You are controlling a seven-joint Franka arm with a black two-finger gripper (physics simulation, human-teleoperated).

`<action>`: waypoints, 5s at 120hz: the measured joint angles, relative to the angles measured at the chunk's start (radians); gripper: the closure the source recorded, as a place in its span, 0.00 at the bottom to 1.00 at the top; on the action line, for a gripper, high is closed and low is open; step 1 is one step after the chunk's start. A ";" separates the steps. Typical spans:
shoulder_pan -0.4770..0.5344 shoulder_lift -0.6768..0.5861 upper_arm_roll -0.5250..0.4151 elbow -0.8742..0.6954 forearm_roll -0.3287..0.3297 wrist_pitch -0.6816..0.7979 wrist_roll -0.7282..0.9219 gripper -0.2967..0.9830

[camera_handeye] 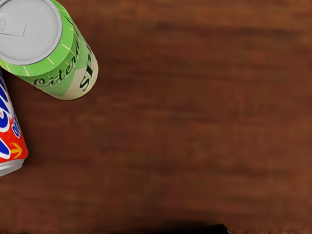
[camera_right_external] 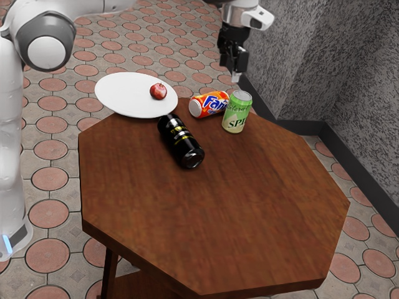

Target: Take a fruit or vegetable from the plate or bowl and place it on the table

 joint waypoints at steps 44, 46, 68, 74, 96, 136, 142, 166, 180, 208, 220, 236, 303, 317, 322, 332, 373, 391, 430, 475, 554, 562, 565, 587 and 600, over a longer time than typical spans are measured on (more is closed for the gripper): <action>-0.013 0.011 -0.047 -0.002 -0.056 -0.055 0.021 0.23; -0.013 0.014 -0.051 -0.003 -0.056 -0.056 0.021 0.23; -0.012 0.035 -0.058 -0.008 -0.054 -0.069 0.037 0.23; -0.009 0.036 -0.056 -0.007 -0.061 -0.075 0.045 0.23; -0.001 0.036 -0.053 -0.002 -0.078 -0.091 0.070 0.23; -0.006 0.029 -0.057 0.019 -0.084 -0.100 0.100 0.23; -0.007 0.024 -0.057 0.020 -0.085 -0.100 0.103 0.23; -0.009 -0.004 -0.058 0.002 -0.044 -0.103 0.122 0.23; -0.007 -0.063 -0.066 -0.095 -0.020 -0.100 0.136 0.23; -0.021 -0.242 -0.016 -0.293 0.027 -0.074 0.179 0.23; -0.006 -0.282 0.044 -0.335 0.067 -0.068 0.199 0.23; -0.006 -0.289 0.132 -0.363 0.116 -0.043 0.240 0.23; 0.044 -0.194 0.230 -0.404 0.223 0.179 0.528 0.23; 0.063 -0.148 0.230 -0.404 0.214 0.217 0.578 0.23; 0.068 -0.134 0.230 -0.404 0.210 0.228 0.594 0.23; 0.076 -0.123 0.230 -0.426 0.195 0.244 0.627 0.23; 0.162 -0.132 0.230 -0.498 0.177 0.259 0.723 0.23; 0.200 -0.131 0.231 -0.515 0.176 0.265 0.750 0.23; 0.218 -0.076 0.229 -0.511 0.132 0.341 0.790 0.23; 0.213 -0.017 0.230 -0.508 0.107 0.387 0.815 0.23; 0.232 0.077 0.228 -0.469 0.084 0.398 0.836 0.23; 0.233 0.085 0.228 -0.465 0.079 0.398 0.837 0.24; 0.233 0.087 0.228 -0.464 0.077 0.398 0.838 0.24; 0.246 0.103 0.228 -0.458 0.062 0.396 0.839 0.37; 0.247 0.107 0.229 -0.455 0.060 0.396 0.838 0.46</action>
